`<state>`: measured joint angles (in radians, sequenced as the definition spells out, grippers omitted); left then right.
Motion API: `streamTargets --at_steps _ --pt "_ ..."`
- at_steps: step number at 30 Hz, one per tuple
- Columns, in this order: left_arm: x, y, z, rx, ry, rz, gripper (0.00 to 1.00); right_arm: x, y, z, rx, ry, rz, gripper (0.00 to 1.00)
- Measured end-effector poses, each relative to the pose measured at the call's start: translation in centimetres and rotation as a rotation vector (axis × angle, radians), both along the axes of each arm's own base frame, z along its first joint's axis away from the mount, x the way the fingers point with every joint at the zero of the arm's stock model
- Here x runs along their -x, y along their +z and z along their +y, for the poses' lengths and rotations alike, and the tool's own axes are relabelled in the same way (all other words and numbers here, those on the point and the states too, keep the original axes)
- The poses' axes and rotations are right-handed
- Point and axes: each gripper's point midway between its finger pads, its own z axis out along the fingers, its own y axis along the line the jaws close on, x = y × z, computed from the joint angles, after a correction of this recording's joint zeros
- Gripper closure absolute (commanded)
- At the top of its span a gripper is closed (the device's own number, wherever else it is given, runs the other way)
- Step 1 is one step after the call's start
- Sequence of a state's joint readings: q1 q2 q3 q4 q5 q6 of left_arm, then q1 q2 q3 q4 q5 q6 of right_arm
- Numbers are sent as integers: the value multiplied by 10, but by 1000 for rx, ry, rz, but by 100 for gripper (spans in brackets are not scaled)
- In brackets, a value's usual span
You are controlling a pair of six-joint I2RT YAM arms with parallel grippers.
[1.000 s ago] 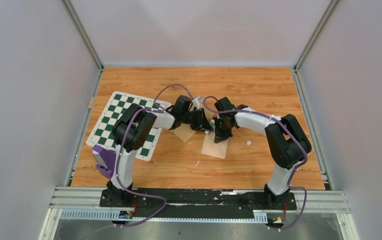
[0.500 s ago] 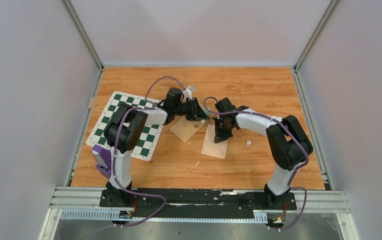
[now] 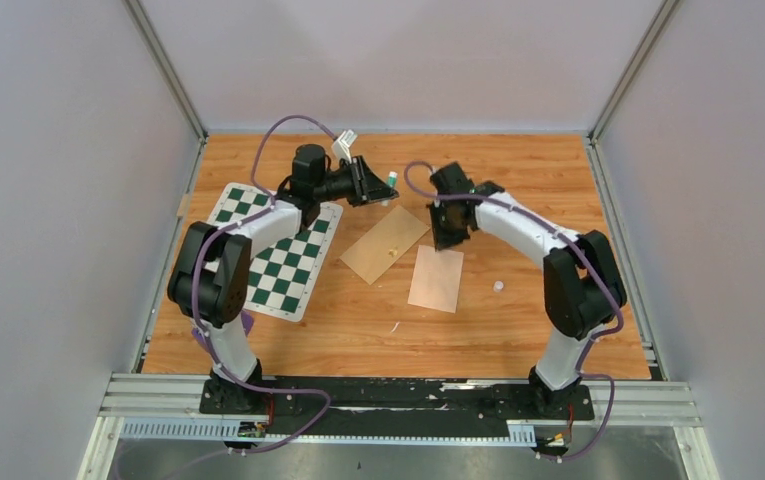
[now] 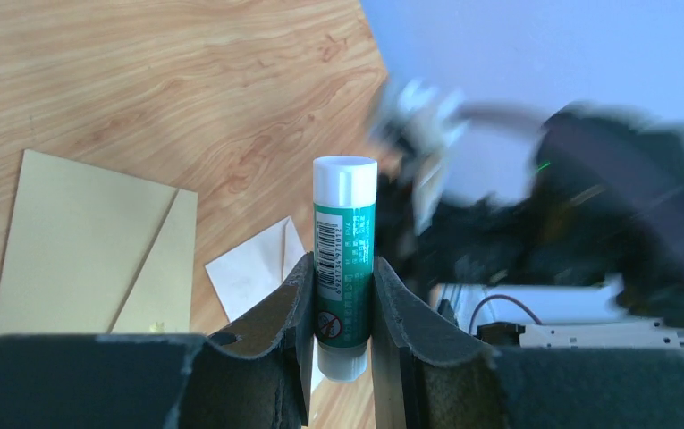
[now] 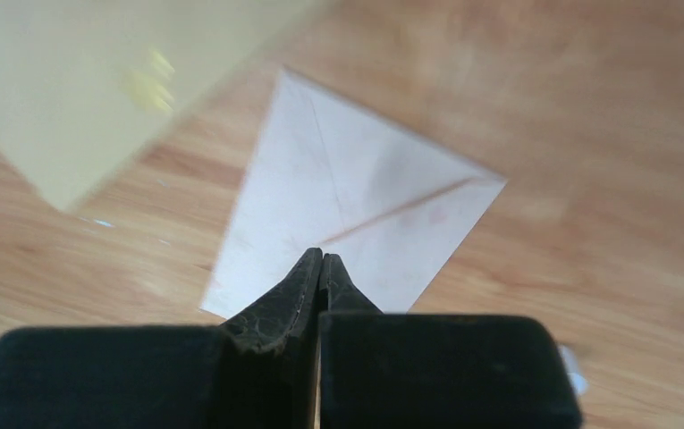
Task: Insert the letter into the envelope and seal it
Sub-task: Seal the envelope flap on the envelope, then adjust the solid glue.
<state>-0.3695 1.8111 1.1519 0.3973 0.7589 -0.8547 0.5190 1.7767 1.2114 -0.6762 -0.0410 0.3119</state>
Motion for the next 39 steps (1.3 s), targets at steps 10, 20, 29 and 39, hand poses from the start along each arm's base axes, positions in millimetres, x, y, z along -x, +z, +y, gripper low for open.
streamTargets --at_steps 10,20,29,39 --pt "-16 55 29 -71 4 -172 100 -98 351 2 -295 -25 -796 94" --pt "-32 115 33 -55 65 -397 100 -76 317 -35 -369 114 -788 44" --pt "-16 122 28 -45 -49 -549 100 -44 289 0 -574 354 -631 42" --pt "34 98 9 -79 -257 -614 100 -51 310 32 -772 462 -584 34"
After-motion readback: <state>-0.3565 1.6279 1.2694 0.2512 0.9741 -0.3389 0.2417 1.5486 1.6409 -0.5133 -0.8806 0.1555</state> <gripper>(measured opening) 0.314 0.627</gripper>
